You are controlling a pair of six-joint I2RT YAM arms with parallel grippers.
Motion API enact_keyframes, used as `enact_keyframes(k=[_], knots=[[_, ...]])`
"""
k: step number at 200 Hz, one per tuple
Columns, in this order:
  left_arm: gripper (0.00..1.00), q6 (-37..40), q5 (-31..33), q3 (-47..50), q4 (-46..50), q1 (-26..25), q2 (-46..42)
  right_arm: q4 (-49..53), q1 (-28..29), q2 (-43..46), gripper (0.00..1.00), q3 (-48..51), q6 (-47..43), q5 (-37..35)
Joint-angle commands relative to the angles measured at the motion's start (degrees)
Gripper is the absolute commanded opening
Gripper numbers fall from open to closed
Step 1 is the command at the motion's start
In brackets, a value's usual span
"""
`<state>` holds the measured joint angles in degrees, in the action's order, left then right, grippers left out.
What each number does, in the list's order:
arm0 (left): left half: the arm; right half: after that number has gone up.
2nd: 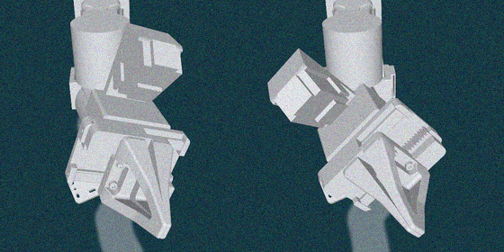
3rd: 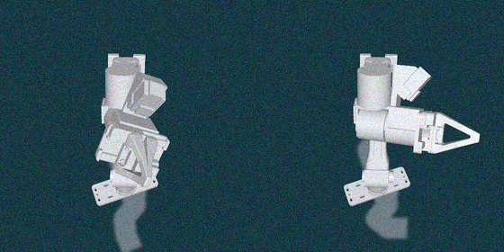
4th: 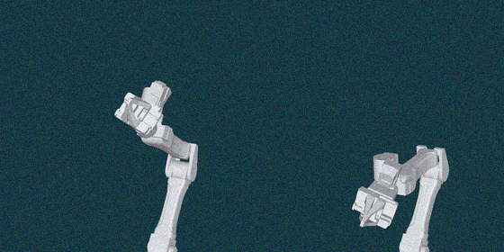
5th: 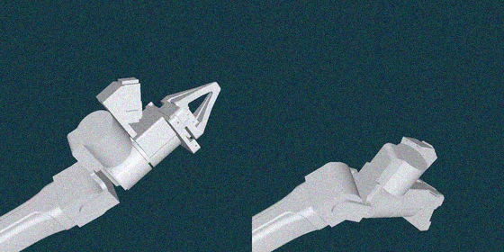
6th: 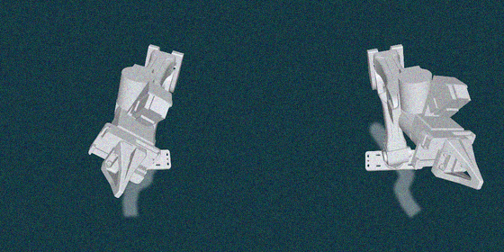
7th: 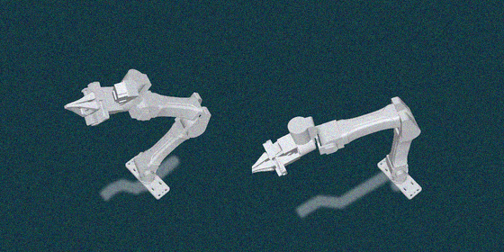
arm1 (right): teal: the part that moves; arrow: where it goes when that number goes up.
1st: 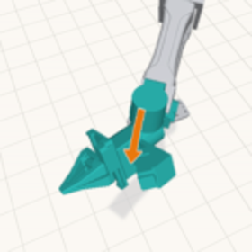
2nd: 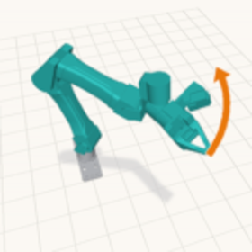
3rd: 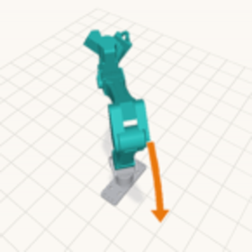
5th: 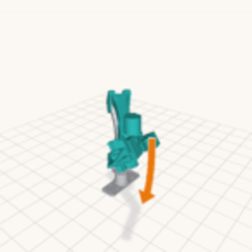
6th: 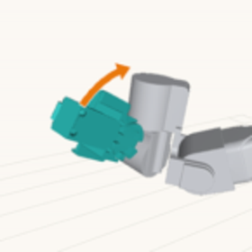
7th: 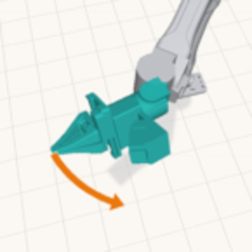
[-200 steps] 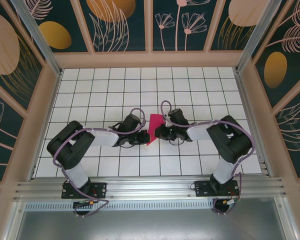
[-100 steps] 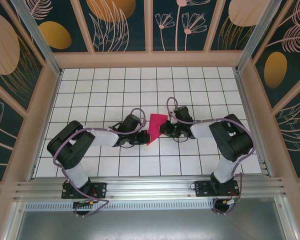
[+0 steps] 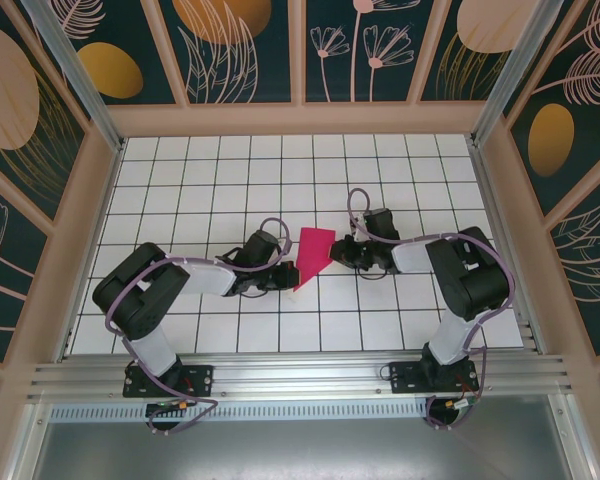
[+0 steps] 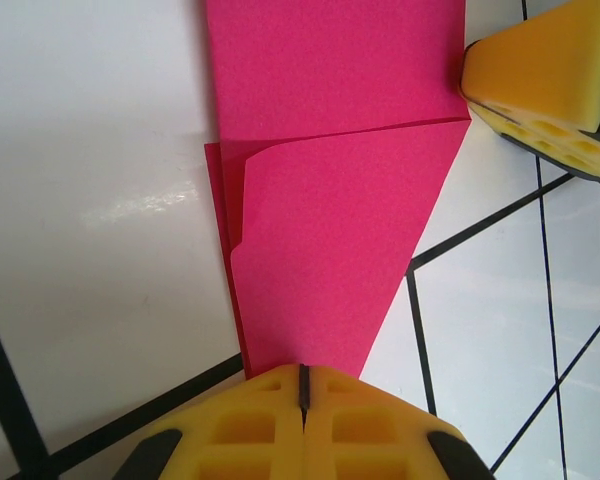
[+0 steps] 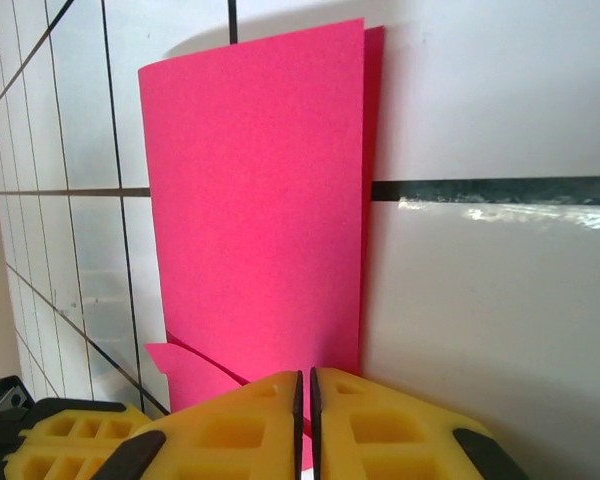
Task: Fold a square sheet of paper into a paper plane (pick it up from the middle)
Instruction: Third fold the triangle at the center of the table.
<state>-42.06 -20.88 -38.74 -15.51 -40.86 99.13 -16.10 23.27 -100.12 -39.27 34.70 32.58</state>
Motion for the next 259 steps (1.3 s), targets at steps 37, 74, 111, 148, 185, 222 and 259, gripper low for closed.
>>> enact_keyframes(k=[37,74,111,148,185,222,259], knots=[[0.0,-1.8,1.5,3.2,11.4,-2.6,-2.9,5.4,1.7,1.8,0.19,-4.5,-5.6,1.4],[0.06,-3.8,2.0,2.6,12.0,-2.9,-9.4,8.6,5.1,-2.3,0.2,-9.3,-7.7,0.0],[0.13,-3.1,4.2,1.2,14.3,-3.0,-15.4,12.5,8.6,-7.6,0.2,-13.2,-10.4,-0.4],[0.13,-2.8,12.2,-0.7,18.9,-3.0,-19.8,15.4,12.7,-8.3,0.19,-13.8,-12.5,-1.0],[0.14,-2.3,7.9,-0.6,15.1,-3.0,-18.5,16.3,13.8,-6.9,0.19,-13.2,-13.3,-0.1],[0.13,-1.1,5.6,-2.2,12.1,-3.0,-14.6,17.2,13.4,-1.9,0.23,-15.1,-11.5,-2.1],[0.1,1.2,8.7,-4.6,14.2,-3.0,-11.1,16.4,10.6,7.7,0.38,-9.3,-3.5,-9.5]])
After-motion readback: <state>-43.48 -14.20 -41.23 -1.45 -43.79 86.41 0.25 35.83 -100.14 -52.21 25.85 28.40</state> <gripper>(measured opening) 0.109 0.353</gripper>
